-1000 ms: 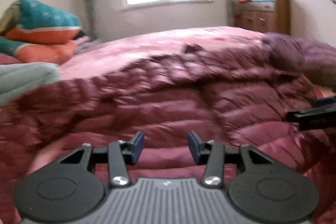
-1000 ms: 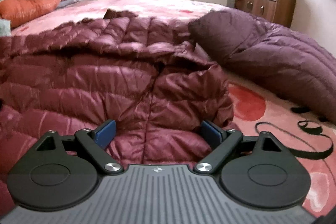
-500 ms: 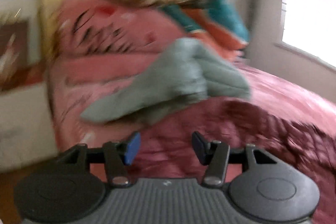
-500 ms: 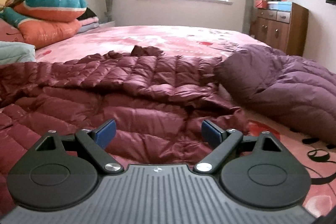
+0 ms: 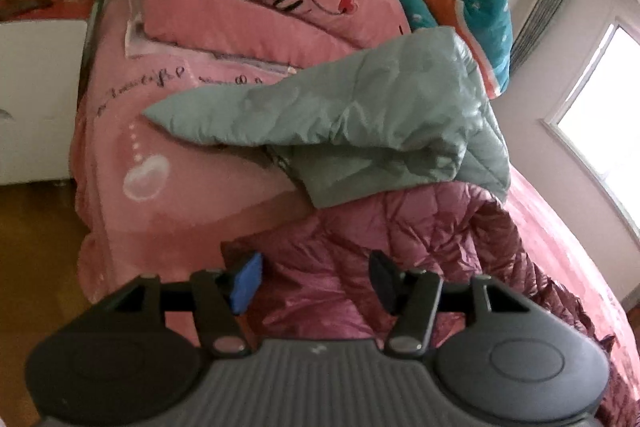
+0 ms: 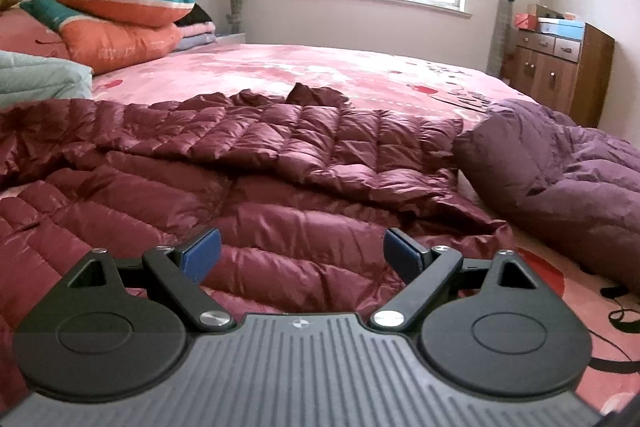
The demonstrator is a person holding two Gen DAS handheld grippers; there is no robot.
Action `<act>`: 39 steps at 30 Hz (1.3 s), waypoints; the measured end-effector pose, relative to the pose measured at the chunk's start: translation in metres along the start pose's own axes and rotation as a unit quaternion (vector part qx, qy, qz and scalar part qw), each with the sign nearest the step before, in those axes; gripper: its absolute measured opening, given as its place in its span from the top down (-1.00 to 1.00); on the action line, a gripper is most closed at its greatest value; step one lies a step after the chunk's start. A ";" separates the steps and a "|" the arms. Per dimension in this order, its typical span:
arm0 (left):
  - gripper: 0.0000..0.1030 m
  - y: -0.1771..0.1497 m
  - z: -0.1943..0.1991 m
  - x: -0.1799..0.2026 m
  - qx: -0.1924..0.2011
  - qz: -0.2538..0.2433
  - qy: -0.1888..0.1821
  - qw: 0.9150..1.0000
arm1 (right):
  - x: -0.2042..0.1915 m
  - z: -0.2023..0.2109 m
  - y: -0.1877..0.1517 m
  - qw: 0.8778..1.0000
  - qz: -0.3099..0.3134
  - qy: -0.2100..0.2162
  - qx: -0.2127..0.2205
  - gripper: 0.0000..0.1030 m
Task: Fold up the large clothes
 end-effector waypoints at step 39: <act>0.80 0.021 0.033 0.121 0.003 -0.069 -0.107 0.992 | 0.028 -0.018 0.017 0.999 -0.048 0.011 0.000 -1.00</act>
Point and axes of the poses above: each gripper's, at about its wrist camera, not at the fingertips, and z roughly against the way its jaws point, x to its right, y to its top, the point moved 1 cm from there along -z, roughly the way its jaws point, and after that the axes turned 11 degrees about z, right-handed, at the moved point
